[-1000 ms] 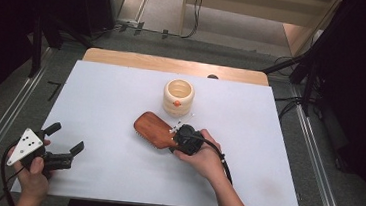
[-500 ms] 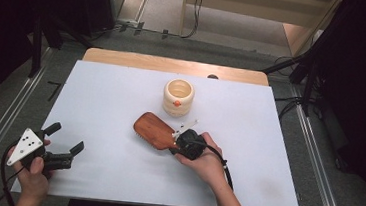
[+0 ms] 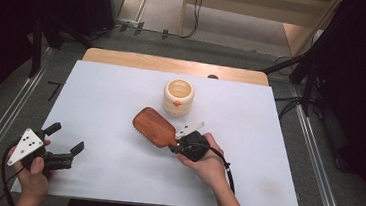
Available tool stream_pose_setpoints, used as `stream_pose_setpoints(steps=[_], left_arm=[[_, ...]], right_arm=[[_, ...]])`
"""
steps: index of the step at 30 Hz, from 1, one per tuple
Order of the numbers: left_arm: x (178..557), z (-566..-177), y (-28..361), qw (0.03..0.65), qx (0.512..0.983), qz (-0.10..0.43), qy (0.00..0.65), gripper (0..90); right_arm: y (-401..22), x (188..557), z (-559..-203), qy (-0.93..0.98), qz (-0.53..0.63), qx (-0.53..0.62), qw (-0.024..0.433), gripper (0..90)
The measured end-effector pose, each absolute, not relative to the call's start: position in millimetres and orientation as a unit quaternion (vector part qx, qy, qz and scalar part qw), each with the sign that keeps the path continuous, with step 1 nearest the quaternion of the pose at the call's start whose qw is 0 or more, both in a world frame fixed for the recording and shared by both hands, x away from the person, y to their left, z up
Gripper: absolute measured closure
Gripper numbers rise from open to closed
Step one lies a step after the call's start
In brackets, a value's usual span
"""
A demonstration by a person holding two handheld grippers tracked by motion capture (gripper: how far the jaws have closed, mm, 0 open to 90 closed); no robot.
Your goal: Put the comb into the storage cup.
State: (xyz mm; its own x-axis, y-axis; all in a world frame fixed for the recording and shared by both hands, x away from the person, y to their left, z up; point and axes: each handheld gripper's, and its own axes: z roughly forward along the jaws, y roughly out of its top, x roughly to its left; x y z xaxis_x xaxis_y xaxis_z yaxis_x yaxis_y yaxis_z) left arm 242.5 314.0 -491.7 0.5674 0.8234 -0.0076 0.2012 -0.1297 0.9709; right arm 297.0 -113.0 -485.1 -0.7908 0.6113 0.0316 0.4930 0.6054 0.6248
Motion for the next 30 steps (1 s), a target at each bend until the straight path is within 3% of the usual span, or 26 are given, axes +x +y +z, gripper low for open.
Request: stream_pose_setpoints(steps=[30], left_arm=[[242.5,-492.0,312.9,0.546,0.696,0.285,0.369,0.0]], right_arm=[[-129.3,282.7,-465.5,0.842,0.419,0.297,0.167,69.6]])
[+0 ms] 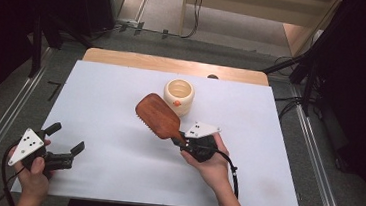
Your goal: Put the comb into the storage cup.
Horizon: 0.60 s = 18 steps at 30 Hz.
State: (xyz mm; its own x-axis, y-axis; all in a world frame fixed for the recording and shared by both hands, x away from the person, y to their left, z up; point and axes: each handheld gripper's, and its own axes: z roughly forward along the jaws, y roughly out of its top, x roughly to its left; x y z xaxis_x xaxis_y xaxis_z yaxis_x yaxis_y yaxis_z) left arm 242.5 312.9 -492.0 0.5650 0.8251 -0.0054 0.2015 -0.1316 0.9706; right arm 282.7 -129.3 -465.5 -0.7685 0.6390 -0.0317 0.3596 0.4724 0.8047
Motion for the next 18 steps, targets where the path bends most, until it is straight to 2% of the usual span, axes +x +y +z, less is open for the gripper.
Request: stream_pose_setpoints(steps=[18], left_arm=[[242.6,-492.0,312.4,0.543,0.694,0.289,0.375,0.0]], right_arm=[[-143.7,273.7,-457.2,0.809,0.472,0.291,0.197,69.6]])
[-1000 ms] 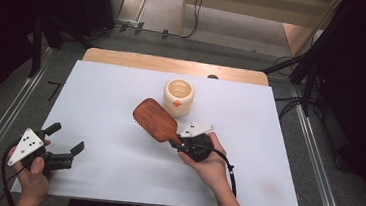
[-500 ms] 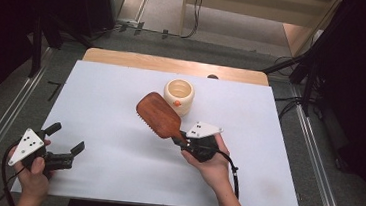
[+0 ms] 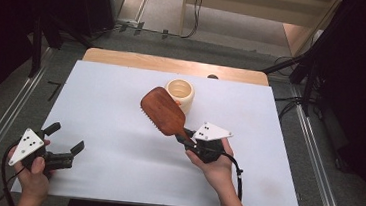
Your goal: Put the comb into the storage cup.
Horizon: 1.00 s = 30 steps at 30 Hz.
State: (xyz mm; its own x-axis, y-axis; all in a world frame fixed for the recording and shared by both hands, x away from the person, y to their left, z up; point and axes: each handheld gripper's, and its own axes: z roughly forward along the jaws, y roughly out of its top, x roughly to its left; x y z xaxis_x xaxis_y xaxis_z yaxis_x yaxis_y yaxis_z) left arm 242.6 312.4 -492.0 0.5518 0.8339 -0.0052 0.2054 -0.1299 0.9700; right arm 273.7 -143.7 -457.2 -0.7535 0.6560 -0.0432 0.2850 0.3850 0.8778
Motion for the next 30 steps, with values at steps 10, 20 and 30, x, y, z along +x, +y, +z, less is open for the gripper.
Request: stream_pose_setpoints(steps=[10,20,30], left_arm=[[241.3,-488.8,305.9,0.531,0.707,0.296,0.361,0.0],[235.7,-472.9,298.5,0.541,0.692,0.309,0.365,0.0],[236.2,-455.9,282.6,0.565,0.692,0.280,0.351,0.0]], right_arm=[[-152.7,267.7,-458.5,0.793,0.495,0.288,0.208,69.6],[-158.4,262.7,-456.5,0.777,0.514,0.290,0.222,69.6],[-161.6,258.4,-455.1,0.767,0.523,0.290,0.231,69.6]])
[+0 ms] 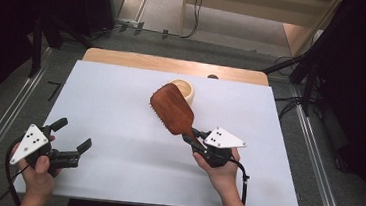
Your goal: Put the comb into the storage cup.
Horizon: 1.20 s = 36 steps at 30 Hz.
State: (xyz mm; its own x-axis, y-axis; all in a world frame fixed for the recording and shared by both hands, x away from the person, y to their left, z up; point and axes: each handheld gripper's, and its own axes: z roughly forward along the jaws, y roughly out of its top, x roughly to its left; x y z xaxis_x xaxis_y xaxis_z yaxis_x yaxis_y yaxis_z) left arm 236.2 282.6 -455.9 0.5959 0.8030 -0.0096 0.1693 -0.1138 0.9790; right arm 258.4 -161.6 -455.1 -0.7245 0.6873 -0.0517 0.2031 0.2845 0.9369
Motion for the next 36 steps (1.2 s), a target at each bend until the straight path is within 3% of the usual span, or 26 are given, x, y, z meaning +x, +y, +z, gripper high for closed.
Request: stream_pose_setpoints(steps=[36], left_arm=[[241.5,-420.1,214.4,0.612,0.697,0.230,0.294,0.0]], right_arm=[[-160.3,252.8,-457.3,0.757,0.534,0.290,0.240,69.5]])
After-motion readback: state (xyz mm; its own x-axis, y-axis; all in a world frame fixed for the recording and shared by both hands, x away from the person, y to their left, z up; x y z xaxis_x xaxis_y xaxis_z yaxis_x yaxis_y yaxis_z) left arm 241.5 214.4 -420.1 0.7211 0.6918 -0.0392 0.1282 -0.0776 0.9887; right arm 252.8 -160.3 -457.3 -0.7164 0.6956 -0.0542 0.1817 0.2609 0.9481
